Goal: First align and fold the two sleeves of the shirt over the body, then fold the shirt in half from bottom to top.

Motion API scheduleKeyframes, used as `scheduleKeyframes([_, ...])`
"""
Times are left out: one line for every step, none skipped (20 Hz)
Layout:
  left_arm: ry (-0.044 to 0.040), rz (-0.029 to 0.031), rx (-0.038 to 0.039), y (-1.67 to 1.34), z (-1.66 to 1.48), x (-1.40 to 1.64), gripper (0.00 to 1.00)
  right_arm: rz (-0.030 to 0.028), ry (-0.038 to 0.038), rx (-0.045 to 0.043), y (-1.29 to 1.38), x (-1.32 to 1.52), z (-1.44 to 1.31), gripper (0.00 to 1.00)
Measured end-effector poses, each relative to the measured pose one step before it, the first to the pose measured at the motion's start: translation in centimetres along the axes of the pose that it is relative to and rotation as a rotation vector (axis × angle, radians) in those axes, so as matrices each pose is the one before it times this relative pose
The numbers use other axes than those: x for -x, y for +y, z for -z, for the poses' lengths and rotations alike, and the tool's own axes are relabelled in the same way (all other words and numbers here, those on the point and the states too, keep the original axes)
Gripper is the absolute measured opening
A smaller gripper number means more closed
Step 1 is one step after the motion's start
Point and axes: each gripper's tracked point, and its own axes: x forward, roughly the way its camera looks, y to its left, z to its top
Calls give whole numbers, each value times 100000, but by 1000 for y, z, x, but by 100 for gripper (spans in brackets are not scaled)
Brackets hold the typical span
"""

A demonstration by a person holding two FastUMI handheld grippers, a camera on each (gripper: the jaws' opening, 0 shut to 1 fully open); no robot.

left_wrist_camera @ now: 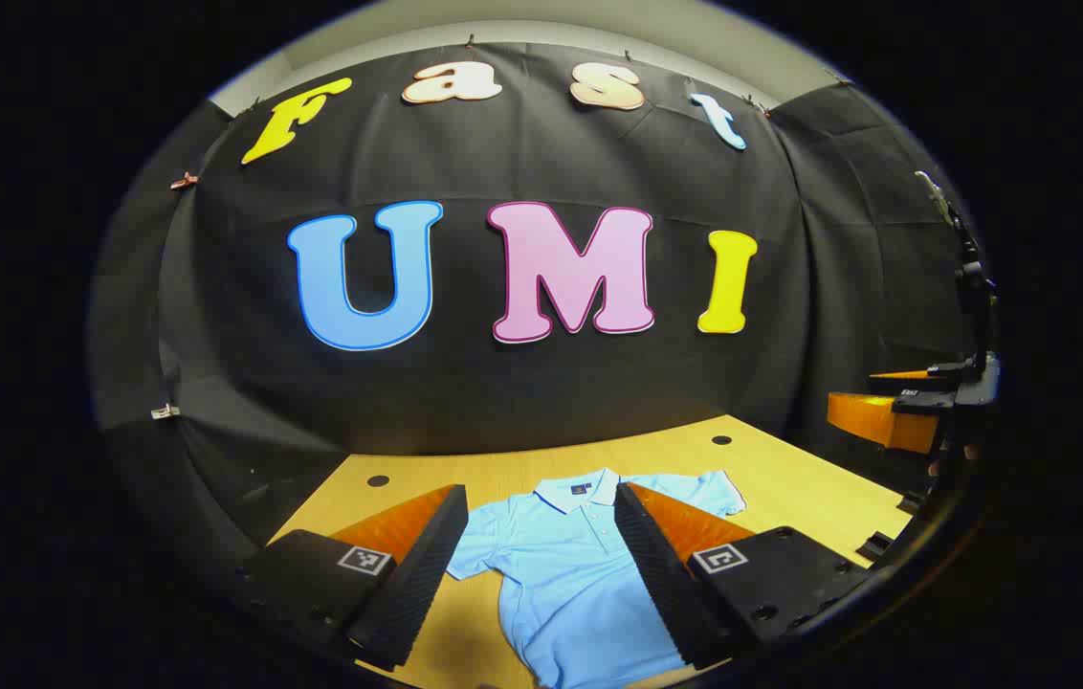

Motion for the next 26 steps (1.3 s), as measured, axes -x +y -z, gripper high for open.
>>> scheduleKeyframes([310, 176, -57, -47, 30, -170, 98, 191, -30, -1385, -108, -24, 110, 97])
scheduleKeyframes([358, -240, 34, 43, 73, -266, 98, 81, 410, -1034, -140, -215, 117, 97])
scheduleKeyframes([193, -515, 324, 89, -30, -317, 99, 28, 676, -198, 45, -187, 279, 97])
scheduleKeyframes([56, -577, 684, 98, 122, -288, 98, -17, 696, 98, 43, -181, 243, 97])
scheduleKeyframes([61, -336, 910, 86, -123, -159, 98, -298, 81, -140, 84, -151, 18, 97])
scheduleKeyframes([252, -124, 794, 15, 32, -246, 98, -430, -211, -299, 128, -96, -74, 99])
scheduleKeyframes([395, -196, 423, 43, -6, -112, 99, -688, 37, -38, 220, -118, -2, 97])
scheduleKeyframes([211, -320, -38, 49, 143, -107, 99, -712, 60, 332, 315, -173, 128, 97])
scheduleKeyframes([125, -308, -253, 74, 9, -78, 99, -624, 50, 421, 161, -191, -3, 97])
scheduleKeyframes([245, -261, -211, 114, 200, -180, 98, -585, 356, 190, 60, -189, 95, 97])
scheduleKeyframes([-435, 395, 284, -23, -24, -47, 99, -166, 465, 19, 42, -167, 189, 97])
scheduleKeyframes([-789, 462, 563, -118, -283, -19, 99, 278, 208, -58, -184, -216, 31, 97])
scheduleKeyframes([-856, -111, 474, 48, -284, -68, 99, 493, -168, -433, -283, -148, -95, 97])
scheduleKeyframes([-290, -234, 247, 83, -40, 1, 99, 499, -61, -687, -225, -197, -66, 97])
scheduleKeyframes([-231, -146, 284, -58, -113, -47, 99, 424, 198, -929, -218, -204, 28, 97])
scheduleKeyframes([-33, -107, 14, -57, 86, -232, 99, 243, 454, -937, -55, -162, 199, 97])
scheduleKeyframes([147, -67, -255, -40, 26, -164, 98, 141, 686, -692, -47, -173, 169, 97])
scheduleKeyframes([195, -195, -262, 103, -4, -9, 99, -116, 657, -552, -17, -159, 159, 97])
scheduleKeyframes([69, -171, -2, 50, -69, -2, 99, -373, 390, -353, 137, -58, 110, 97])
scheduleKeyframes([206, -298, 253, 148, 37, -64, 98, -510, 373, -65, 149, 12, 106, 97])
scheduleKeyframes([337, -346, 377, 194, -43, -8, 98, -740, 276, 439, 213, -21, 129, 97])
scheduleKeyframes([333, -362, 175, 128, 122, 3, 98, -195, 328, 910, 105, -116, 108, 97])
scheduleKeyframes([343, -444, -75, 152, 37, -138, 98, -225, 605, 757, -37, -128, 109, 97])
scheduleKeyframes([454, -618, -53, 275, 118, -24, 99, -157, 233, 594, -92, -198, 81, 97])
scheduleKeyframes([472, -923, 39, 410, -85, -118, 98, 9, 837, 331, -149, -278, 234, 97])
scheduleKeyframes([341, -730, 167, 227, 65, -69, 98, -49, 771, -38, -23, -242, 182, 97])
